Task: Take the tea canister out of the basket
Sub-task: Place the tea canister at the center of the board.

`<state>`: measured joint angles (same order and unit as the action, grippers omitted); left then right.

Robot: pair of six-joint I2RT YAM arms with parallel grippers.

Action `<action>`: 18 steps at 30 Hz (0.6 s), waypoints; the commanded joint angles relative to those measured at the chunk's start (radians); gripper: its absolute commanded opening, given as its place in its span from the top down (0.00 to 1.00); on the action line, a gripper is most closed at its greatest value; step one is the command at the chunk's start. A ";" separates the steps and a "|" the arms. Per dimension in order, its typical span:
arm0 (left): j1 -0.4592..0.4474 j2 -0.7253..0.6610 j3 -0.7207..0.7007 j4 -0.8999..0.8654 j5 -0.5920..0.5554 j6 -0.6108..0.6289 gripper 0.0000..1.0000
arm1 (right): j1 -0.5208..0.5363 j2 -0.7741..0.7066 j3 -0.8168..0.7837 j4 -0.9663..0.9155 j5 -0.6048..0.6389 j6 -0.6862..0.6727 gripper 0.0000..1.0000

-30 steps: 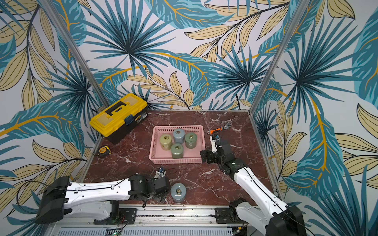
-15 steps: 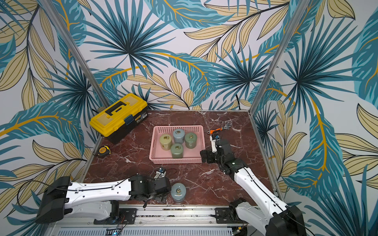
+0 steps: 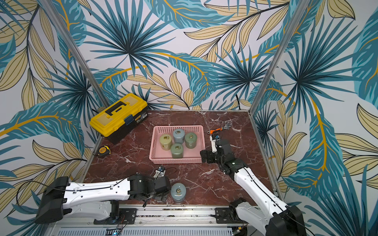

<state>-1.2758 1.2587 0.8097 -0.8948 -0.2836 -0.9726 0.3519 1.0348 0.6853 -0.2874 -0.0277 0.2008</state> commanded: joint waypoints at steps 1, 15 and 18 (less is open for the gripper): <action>-0.003 -0.037 0.064 -0.029 -0.032 0.021 0.00 | -0.004 0.010 -0.006 0.013 -0.008 -0.011 0.01; 0.075 -0.078 0.149 -0.039 -0.140 0.149 0.00 | -0.002 0.044 0.058 -0.058 -0.112 -0.027 0.01; 0.133 -0.098 0.146 0.013 -0.131 0.219 0.00 | 0.000 0.068 0.089 -0.098 -0.139 -0.029 0.01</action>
<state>-1.1820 1.1908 0.9054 -0.9241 -0.3889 -0.8402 0.3523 1.0832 0.7429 -0.3302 -0.1181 0.1894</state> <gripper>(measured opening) 0.999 0.992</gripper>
